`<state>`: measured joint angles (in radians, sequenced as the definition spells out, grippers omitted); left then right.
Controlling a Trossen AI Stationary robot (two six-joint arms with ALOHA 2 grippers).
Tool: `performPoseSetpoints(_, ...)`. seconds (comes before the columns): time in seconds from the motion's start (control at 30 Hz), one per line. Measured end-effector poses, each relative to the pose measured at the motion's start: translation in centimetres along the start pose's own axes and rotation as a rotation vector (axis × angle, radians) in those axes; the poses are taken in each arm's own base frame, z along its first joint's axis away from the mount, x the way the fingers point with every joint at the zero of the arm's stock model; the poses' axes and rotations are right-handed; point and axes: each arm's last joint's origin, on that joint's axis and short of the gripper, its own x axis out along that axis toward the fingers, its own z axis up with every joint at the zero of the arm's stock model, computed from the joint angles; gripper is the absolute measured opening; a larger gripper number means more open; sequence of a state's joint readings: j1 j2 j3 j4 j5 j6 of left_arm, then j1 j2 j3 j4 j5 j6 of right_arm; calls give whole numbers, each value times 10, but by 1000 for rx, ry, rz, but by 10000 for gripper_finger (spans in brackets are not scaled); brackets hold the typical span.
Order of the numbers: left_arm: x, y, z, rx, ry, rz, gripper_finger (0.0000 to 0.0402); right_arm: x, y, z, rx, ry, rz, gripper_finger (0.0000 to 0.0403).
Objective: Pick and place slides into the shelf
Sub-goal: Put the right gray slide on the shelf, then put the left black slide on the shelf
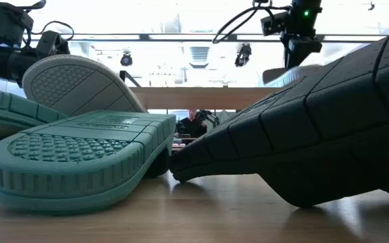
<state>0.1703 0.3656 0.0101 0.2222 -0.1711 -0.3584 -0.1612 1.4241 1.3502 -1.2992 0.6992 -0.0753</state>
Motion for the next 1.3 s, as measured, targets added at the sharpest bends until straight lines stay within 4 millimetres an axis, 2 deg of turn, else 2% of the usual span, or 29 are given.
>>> performPoseSetpoints(0.5, 0, 0, 0, 0, -3, -1, 134, -6, -3, -13, 63, 45, 4, 160)
performPoseSetpoints(0.7, 0, 0, 0, 0, -3, -1, 134, -26, -4, -24, 129, 9, 27, 161)
performPoseSetpoints(0.77, 0, 0, 1, -1, -4, -2, 134, -37, -2, -24, 167, -16, 141, 162)
performPoseSetpoints(0.83, 0, 0, 1, -1, -5, -2, 134, -46, 1, -23, 262, -14, 356, 161)
performPoseSetpoints(1.0, 0, 0, 1, -2, -9, -4, 134, -53, 25, -12, 586, 179, 957, 154)
performPoseSetpoints(1.17, 0, -1, 1, -2, -10, -4, 134, -57, 69, 1, 634, 231, 1233, 143)
performPoseSetpoints(1.3, 0, -1, 2, -2, -12, -5, 134, -51, 107, 5, 701, 233, 1343, 138)
